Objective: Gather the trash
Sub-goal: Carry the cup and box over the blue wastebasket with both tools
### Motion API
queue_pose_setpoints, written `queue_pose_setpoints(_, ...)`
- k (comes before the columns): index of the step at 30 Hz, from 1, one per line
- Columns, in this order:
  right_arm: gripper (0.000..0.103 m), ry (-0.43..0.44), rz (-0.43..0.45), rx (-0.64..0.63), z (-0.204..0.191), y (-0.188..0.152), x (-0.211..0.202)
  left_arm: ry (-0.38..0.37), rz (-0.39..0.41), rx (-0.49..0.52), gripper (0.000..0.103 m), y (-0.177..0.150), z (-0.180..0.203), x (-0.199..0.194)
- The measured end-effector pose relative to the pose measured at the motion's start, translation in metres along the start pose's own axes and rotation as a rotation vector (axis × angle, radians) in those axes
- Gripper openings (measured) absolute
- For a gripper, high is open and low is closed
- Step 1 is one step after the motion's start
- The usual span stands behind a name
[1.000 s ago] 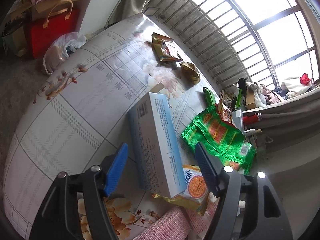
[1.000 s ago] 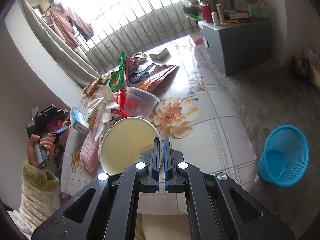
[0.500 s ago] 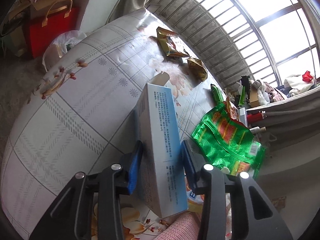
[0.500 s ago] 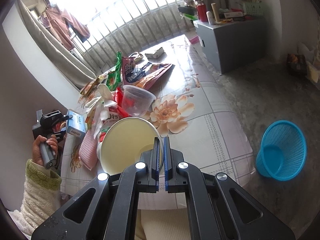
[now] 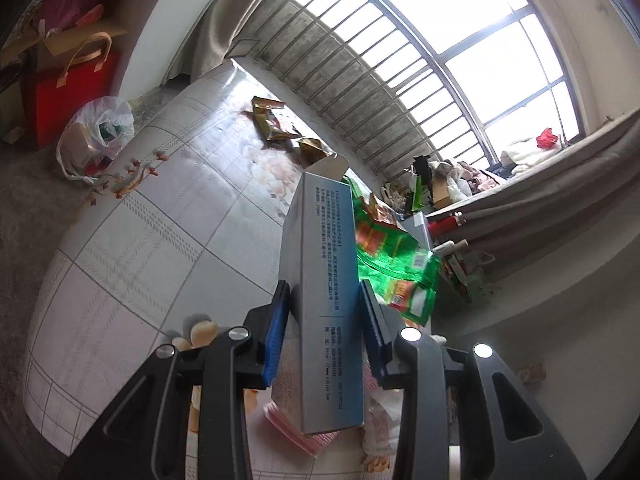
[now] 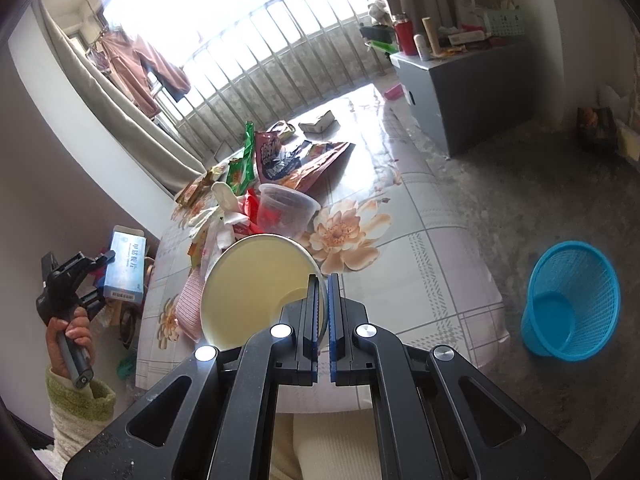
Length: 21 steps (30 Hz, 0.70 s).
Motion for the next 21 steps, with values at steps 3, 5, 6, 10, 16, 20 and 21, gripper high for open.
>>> queue_pose_setpoints(3, 0.002, 0.007, 0.020, 0.021, 0.010, 0.001, -0.009, -0.067, -0.020, 0.056, 0.033, -0.025, 0.029, -0.018)
queue_pose_setpoints(5, 0.002, 0.008, 0.029, 0.038, 0.019, 0.000, -0.015, -0.119, -0.048, 0.092, 0.033, -0.046, 0.052, -0.023)
queue_pose_setpoints(6, 0.002, 0.006, 0.035, 0.045, 0.025, 0.000, -0.019, -0.146, -0.067, 0.113, 0.034, -0.058, 0.065, -0.024)
queue_pose_setpoints(10, 0.002, -0.030, 0.069, 0.081, 0.055, 0.002, -0.039, -0.244, -0.145, 0.208, 0.034, -0.110, 0.120, -0.021)
queue_pose_setpoints(16, 0.002, -0.155, 0.101, 0.171, 0.124, -0.007, -0.072, -0.378, -0.323, 0.343, 0.034, -0.200, 0.204, 0.012)
queue_pose_setpoints(20, 0.002, -0.246, 0.103, 0.247, 0.171, -0.020, -0.093, -0.432, -0.445, 0.435, 0.034, -0.269, 0.256, 0.043)
queue_pose_setpoints(21, 0.002, -0.269, 0.102, 0.265, 0.183, -0.023, -0.097, -0.439, -0.480, 0.454, 0.034, -0.286, 0.265, 0.052)
Point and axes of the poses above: each gripper's, at about its wrist camera, not at the fingertips, and x roughly the way its jaws point, z to its right, y to its top, the point moved 1 cm from there along x, roughly the way its jaws point, and after that the axes turned 12 degrees about z, right-handed, at the moved point
